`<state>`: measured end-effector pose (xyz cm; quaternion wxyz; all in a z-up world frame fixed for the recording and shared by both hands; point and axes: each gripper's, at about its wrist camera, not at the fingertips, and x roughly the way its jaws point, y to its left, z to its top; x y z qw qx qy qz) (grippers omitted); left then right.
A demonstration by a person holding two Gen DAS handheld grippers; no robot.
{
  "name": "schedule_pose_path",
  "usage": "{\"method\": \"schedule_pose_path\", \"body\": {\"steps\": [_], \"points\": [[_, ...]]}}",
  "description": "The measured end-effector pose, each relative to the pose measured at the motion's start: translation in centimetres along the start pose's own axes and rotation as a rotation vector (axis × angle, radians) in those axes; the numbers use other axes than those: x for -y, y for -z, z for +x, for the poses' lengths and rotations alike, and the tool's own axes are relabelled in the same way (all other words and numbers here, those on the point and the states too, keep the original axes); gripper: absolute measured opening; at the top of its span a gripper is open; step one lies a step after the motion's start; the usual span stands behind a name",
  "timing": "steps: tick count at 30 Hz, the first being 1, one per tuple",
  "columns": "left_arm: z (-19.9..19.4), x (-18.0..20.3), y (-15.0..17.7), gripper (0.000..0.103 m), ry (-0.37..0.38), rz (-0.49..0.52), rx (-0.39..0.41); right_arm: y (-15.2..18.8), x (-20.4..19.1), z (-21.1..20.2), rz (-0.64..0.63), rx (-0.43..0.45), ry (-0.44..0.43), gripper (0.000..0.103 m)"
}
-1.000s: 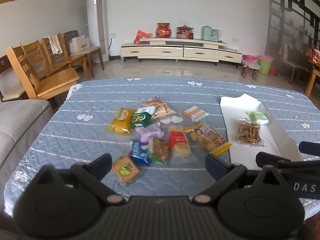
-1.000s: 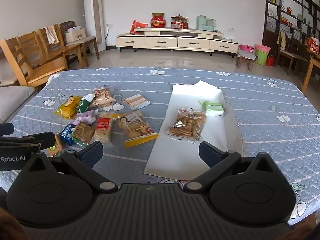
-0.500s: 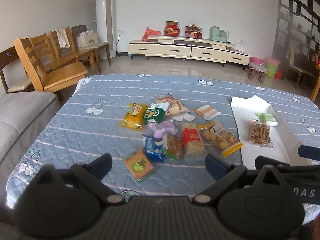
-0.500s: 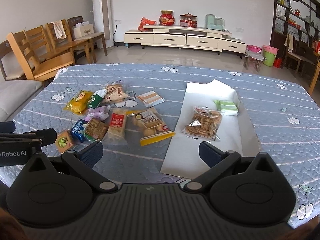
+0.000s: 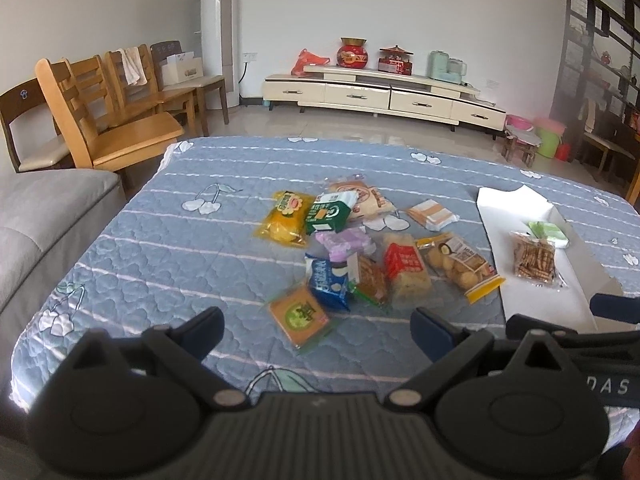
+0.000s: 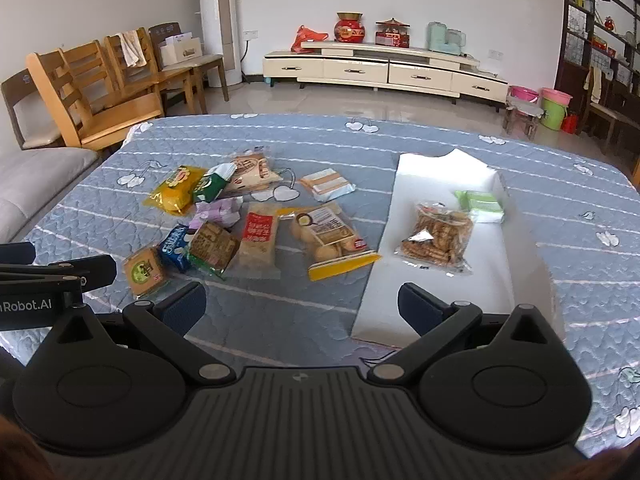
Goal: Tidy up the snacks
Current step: 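Withdraw both open tools from the white tray back toward the snack pile, then grasp the yellow square cake packet with the left tool while the right tool grasps the egg-picture bread bag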
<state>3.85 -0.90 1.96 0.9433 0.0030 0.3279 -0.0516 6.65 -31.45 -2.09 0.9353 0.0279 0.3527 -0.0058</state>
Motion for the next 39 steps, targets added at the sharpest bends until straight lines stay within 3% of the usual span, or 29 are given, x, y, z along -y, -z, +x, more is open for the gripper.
{"method": "schedule_pose_path", "body": {"steps": [12, 19, 27, 31, 36, 39], "points": [[1.5, -2.0, 2.0, 0.099, 0.042, -0.043, -0.022, 1.1, -1.2, 1.4, -0.015, -0.031, -0.042, 0.103], [3.9, -3.1, 2.6, 0.099, -0.002, -0.074, -0.051, 1.5, -1.1, 2.0, -0.01, -0.041, -0.057, 0.103], [8.3, -3.3, 1.8, 0.102, 0.0, 0.068, -0.045, 1.7, 0.4, 2.9, 0.04, -0.054, -0.053, 0.103], [9.7, -3.1, 1.3, 0.102, 0.022, 0.056, -0.041, 1.7, 0.8, 3.2, 0.062, -0.061, -0.05, 0.103], [12.1, -2.5, 0.9, 0.102, -0.048, 0.028, -0.076, 1.8, 1.0, 3.8, 0.071, -0.076, -0.048, 0.103], [12.8, -3.4, 1.2, 0.102, -0.048, -0.016, -0.104, 1.9, 1.0, 3.9, 0.065, -0.082, -0.046, 0.103]]}}
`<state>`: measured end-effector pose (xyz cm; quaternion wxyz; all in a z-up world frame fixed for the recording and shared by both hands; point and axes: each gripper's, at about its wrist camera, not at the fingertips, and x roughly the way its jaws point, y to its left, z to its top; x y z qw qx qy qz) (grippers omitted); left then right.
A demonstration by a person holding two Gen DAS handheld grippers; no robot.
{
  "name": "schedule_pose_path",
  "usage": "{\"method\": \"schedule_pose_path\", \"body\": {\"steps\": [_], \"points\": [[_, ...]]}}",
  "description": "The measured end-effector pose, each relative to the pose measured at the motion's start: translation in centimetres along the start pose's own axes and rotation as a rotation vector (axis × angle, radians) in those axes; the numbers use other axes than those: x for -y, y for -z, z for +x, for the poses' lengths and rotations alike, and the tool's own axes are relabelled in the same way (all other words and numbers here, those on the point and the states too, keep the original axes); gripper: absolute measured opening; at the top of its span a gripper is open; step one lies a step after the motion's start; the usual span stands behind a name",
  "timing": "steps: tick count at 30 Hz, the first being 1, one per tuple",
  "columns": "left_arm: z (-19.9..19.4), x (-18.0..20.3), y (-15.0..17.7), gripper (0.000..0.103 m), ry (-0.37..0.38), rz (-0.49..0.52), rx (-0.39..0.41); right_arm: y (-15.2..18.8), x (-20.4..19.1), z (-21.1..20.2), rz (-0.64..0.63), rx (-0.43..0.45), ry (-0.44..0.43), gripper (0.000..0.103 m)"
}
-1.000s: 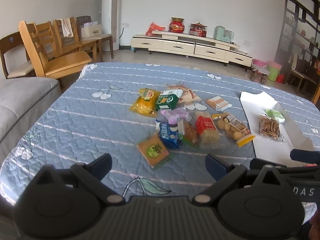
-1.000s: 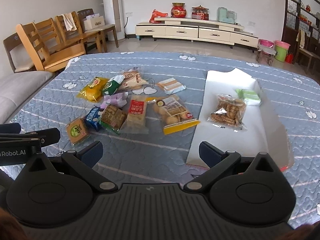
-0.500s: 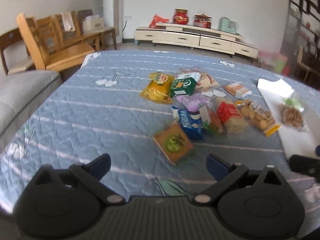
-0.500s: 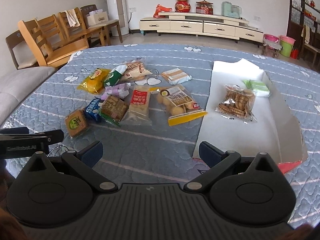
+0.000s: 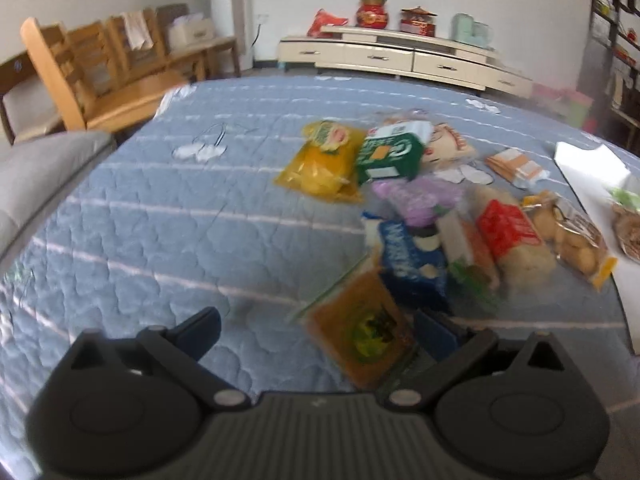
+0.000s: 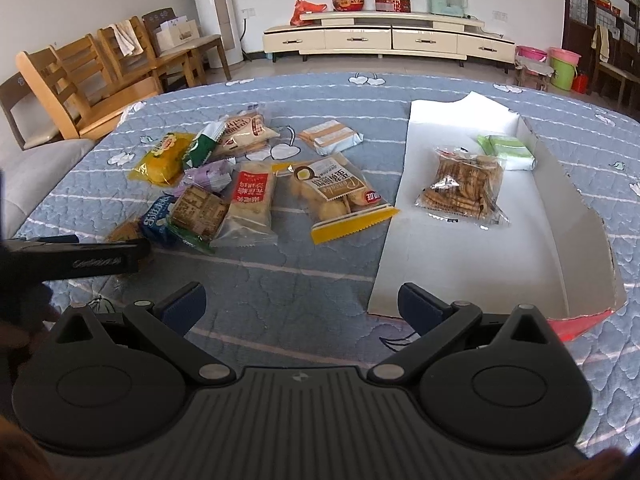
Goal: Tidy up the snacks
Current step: 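Grasp the yellow square cake packet with the left tool while the right tool grasps the egg-picture bread bag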
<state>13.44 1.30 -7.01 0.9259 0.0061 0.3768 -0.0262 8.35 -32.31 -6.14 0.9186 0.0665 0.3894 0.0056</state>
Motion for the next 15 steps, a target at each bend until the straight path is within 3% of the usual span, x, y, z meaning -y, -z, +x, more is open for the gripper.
{"method": "schedule_pose_path", "body": {"steps": [7, 11, 15], "points": [[-2.5, -2.2, 1.6, 0.102, 0.002, 0.054, 0.017, -0.2, 0.4, 0.1, 0.011, 0.004, 0.004, 0.103], [-2.8, -2.8, 1.6, 0.102, 0.036, -0.002, 0.022, -0.1, 0.3, 0.4, 0.012, 0.002, -0.001, 0.103], [-1.6, -1.6, 1.2, 0.102, 0.009, -0.002, 0.008, -0.1, 0.1, 0.4, 0.001, -0.001, 0.002, 0.103]]}}
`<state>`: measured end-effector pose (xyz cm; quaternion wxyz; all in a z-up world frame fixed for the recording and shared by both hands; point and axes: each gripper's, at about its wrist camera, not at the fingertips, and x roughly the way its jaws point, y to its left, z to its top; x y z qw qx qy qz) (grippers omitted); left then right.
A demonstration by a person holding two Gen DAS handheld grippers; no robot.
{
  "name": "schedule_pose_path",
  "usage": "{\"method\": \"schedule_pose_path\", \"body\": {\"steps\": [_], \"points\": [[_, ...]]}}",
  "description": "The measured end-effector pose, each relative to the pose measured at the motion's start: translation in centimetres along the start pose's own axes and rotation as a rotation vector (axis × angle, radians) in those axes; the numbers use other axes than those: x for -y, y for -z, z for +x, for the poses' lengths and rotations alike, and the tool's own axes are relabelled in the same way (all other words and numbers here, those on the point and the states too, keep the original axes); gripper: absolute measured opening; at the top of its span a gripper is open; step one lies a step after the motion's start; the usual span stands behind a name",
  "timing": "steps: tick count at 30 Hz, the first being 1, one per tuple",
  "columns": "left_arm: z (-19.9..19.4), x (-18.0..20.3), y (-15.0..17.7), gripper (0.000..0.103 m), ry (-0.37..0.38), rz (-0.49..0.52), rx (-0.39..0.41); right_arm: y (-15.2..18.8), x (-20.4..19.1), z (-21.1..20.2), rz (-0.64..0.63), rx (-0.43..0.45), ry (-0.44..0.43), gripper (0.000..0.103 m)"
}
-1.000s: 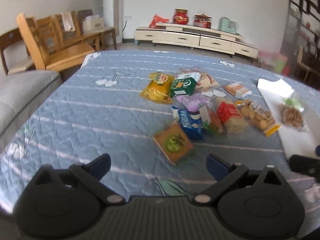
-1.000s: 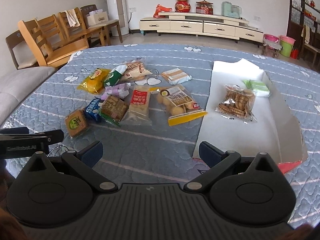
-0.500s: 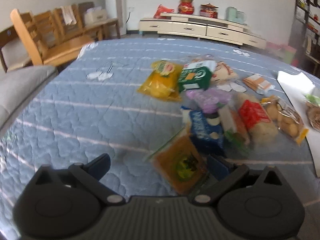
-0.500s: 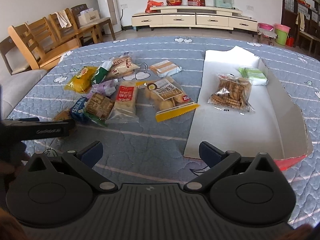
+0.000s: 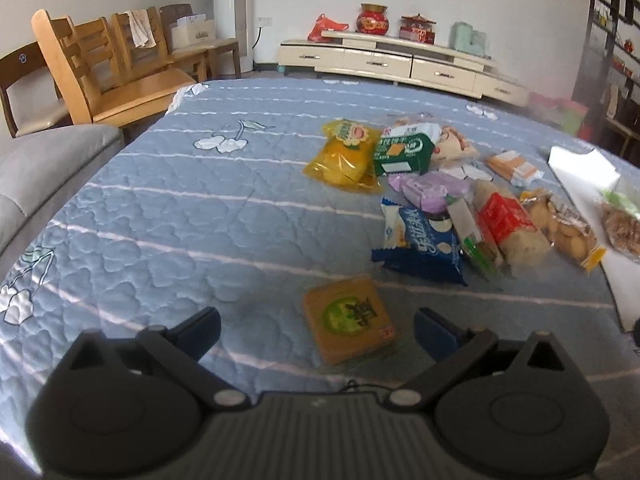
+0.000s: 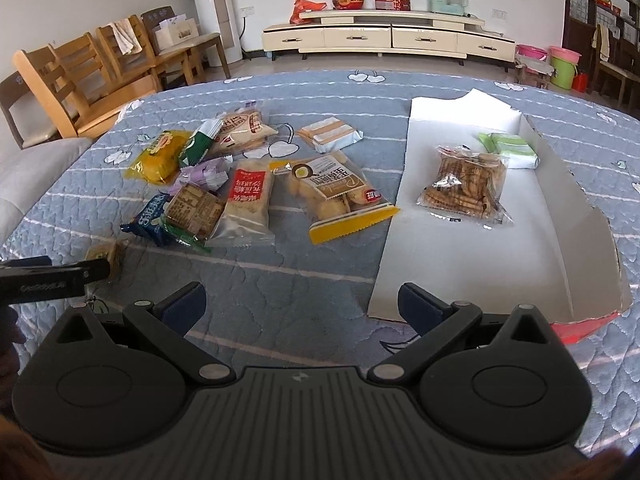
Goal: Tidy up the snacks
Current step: 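Grasp the yellow square cake packet with the left tool while the right tool grasps the egg-picture bread bag, then carry the yellow packet with the left tool while the right tool carries the bread bag toward the white tray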
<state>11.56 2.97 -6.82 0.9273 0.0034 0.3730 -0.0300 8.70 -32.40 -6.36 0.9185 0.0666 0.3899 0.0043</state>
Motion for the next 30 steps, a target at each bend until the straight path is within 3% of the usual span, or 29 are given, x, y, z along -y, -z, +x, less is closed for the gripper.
{"method": "schedule_pose_path", "body": {"steps": [1, 3, 5, 7, 14, 19, 26, 30], "points": [[0.3, 0.2, 0.0, 0.101, -0.014, -0.003, -0.002, 0.0, 0.0, -0.1, -0.001, 0.002, 0.001, 0.103], [0.9, 0.4, -0.1, 0.087, -0.025, -0.019, -0.01, -0.1, 0.1, -0.1, -0.004, 0.005, 0.005, 0.103], [0.8, 0.6, 0.1, 0.061, -0.045, -0.005, 0.001, -0.2, 0.3, -0.1, -0.002, 0.007, 0.012, 0.103], [0.4, 0.7, 0.1, 0.044, -0.025, 0.012, 0.01, -0.3, 0.6, 0.0, 0.004, 0.01, 0.018, 0.103], [-1.4, 0.3, 0.2, 0.043, 0.0, 0.001, 0.03, -1.5, 1.7, 1.4, 0.018, 0.017, 0.046, 0.103], [-2.4, 0.4, 0.1, 0.043, 0.031, 0.011, 0.052, -4.5, 2.7, 3.8, -0.041, 0.015, 0.034, 0.103], [-2.9, 0.4, -0.3, 0.043, 0.056, 0.016, 0.074, -8.6, 2.3, 9.5, -0.208, -0.066, 0.025, 0.103], [-2.7, 0.3, -0.5, 0.043, 0.056, 0.015, 0.076, -9.4, 2.5, 13.2, -0.204, -0.166, -0.004, 0.103]]}}
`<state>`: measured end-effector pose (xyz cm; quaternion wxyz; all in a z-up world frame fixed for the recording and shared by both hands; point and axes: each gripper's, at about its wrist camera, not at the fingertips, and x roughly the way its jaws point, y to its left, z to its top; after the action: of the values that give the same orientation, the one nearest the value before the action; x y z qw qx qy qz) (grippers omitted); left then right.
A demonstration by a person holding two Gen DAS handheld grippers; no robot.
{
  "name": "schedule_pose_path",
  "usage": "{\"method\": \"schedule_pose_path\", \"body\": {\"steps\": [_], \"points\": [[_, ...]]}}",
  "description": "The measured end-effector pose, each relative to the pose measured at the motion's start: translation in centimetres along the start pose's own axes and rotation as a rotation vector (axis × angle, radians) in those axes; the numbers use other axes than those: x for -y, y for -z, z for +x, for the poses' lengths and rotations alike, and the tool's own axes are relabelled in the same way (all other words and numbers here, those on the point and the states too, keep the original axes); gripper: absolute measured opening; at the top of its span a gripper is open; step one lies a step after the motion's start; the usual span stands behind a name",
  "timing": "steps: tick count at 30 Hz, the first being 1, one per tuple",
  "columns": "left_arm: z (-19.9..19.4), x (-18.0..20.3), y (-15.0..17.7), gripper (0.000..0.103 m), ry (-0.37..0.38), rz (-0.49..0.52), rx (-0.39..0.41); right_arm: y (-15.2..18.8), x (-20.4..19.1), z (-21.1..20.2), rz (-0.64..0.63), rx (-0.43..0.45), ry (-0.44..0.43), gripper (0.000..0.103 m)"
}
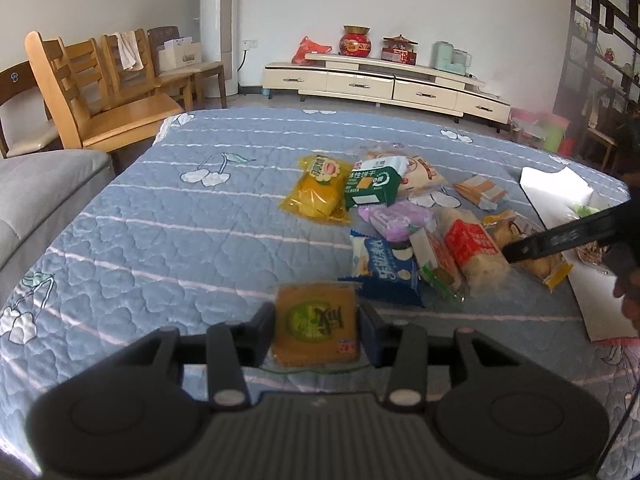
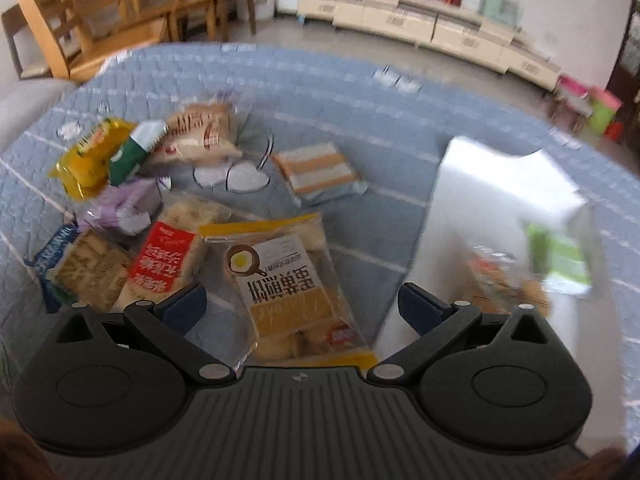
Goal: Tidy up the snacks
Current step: 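Carry the yellow packet with the left tool while the right tool carries the bread bag toward the white tray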
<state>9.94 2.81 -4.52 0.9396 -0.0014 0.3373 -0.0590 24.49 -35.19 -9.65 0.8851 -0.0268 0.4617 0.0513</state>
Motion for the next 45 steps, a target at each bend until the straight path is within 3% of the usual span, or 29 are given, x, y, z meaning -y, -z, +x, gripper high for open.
{"method": "schedule_pose_path", "body": {"steps": [3, 4, 6, 7, 15, 25, 45], "points": [[0.0, 0.0, -0.2, 0.043, -0.004, -0.007, 0.003, 0.0, -0.2, 1.2, 0.007, -0.016, -0.012, 0.1], [0.0, 0.0, -0.3, 0.043, -0.006, -0.007, 0.005, -0.1, -0.2, 1.0, 0.013, -0.002, -0.021, 0.082], [-0.3, 0.0, -0.5, 0.043, -0.004, -0.01, 0.013, 0.2, -0.6, 0.4, -0.003, 0.02, -0.002, 0.062], [-0.5, 0.1, -0.6, 0.043, -0.005, -0.012, 0.019, 0.4, -0.8, 0.0, -0.008, 0.029, 0.005, 0.06], [-2.6, 1.0, -1.1, 0.043, -0.009, -0.004, 0.059, 3.0, -1.9, -6.6, 0.077, 0.148, 0.01, 0.059], [-6.3, 2.2, -1.1, 0.043, -0.019, 0.006, 0.102, 7.1, -4.8, -14.4, 0.076, 0.241, 0.034, 0.059], [-10.8, 5.0, -0.2, 0.043, 0.031, 0.048, 0.142, 11.0, -4.2, -19.8, 0.138, 0.327, 0.052, 0.059]]}}
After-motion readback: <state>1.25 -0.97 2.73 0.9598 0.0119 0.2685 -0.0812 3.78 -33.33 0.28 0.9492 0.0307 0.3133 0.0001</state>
